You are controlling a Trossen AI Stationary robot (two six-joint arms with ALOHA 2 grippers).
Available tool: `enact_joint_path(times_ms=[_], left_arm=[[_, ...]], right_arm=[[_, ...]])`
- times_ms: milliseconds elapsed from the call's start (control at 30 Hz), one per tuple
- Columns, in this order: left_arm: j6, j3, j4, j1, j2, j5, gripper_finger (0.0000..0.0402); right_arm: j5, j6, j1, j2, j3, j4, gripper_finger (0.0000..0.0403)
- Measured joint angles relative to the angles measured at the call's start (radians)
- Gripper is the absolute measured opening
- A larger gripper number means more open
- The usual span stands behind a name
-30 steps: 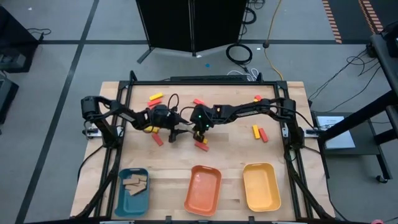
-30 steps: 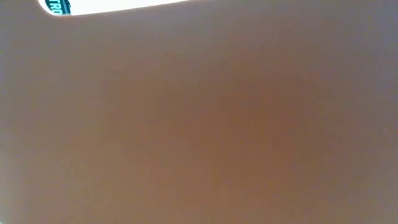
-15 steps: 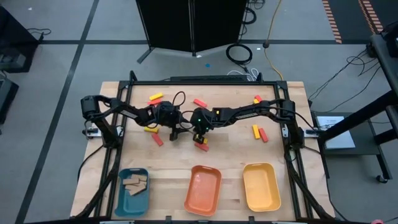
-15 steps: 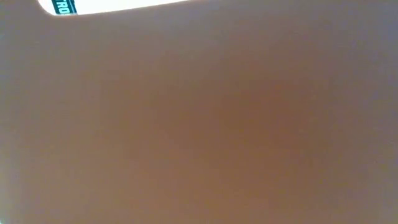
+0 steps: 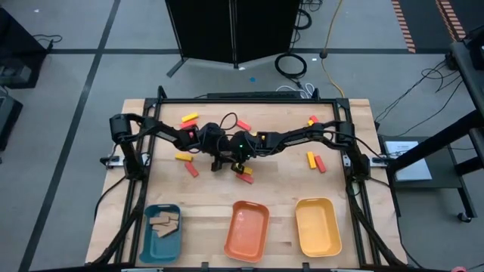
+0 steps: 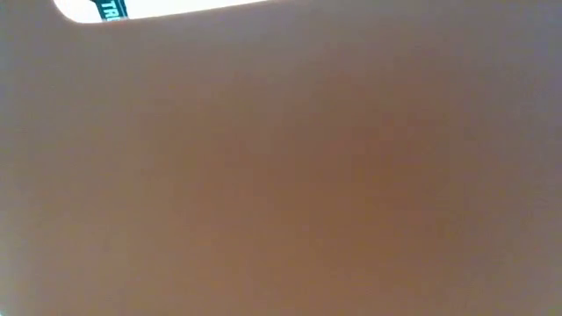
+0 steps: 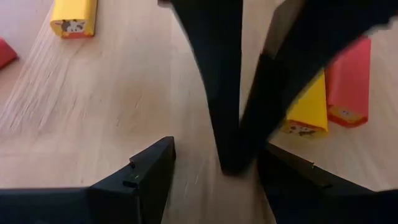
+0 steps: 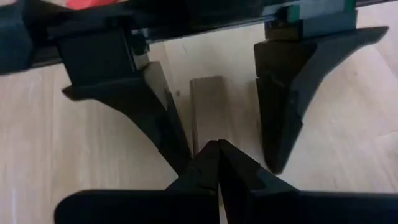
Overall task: Sort blocks
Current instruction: Adjust the top middle brown block, then put the brown block into the blue bin
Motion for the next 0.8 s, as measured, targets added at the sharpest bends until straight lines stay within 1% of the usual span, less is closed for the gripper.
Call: enact_joint_path(times_ms=[67,133,267,367,433,567,667,733,800], left_arm=[[0.000,-0.001,-0.028,-0.004,-0.006,-0.003,0.0214],[0.000,0.000,-0.059,-0.006,-0.015,-0.011,0.0197],[-0.004,0.000,-0.085,-0.004,-0.024,-0.022,0.0145],[-0.004,0.000,-0.086,-0.004,-0.024,-0.030,0.0105],[-0.006,-0.001,-0.086,-0.004,-0.025,-0.029,0.0086],[-0.008,-0.001,-0.084,-0.003,-0.025,-0.029,0.0086],[-0.023,-0.003,-0.113,-0.004,-0.053,-0.035,0.0086],[-0.030,-0.006,-0.159,-0.005,-0.102,-0.032,0.0086],[-0.036,-0.012,-0.254,-0.006,-0.170,-0.015,0.0086]], right_arm=[[0.000,-0.017,-0.002,0.000,-0.001,-0.002,0.0000],[0.002,-0.038,-0.003,-0.012,-0.001,-0.007,0.0000],[0.005,-0.084,-0.008,-0.049,-0.007,-0.041,0.0000],[0.031,-0.113,-0.014,-0.087,-0.007,-0.061,0.0000],[0.038,-0.123,-0.022,-0.111,-0.007,-0.079,0.0000],[0.046,-0.134,-0.032,-0.145,-0.006,-0.130,0.0000],[0.088,-0.113,-0.034,-0.182,-0.005,-0.194,0.0000],[0.123,-0.109,-0.034,-0.197,-0.005,-0.227,0.0000],[0.147,-0.112,-0.031,-0.215,-0.010,-0.243,0.0000]])
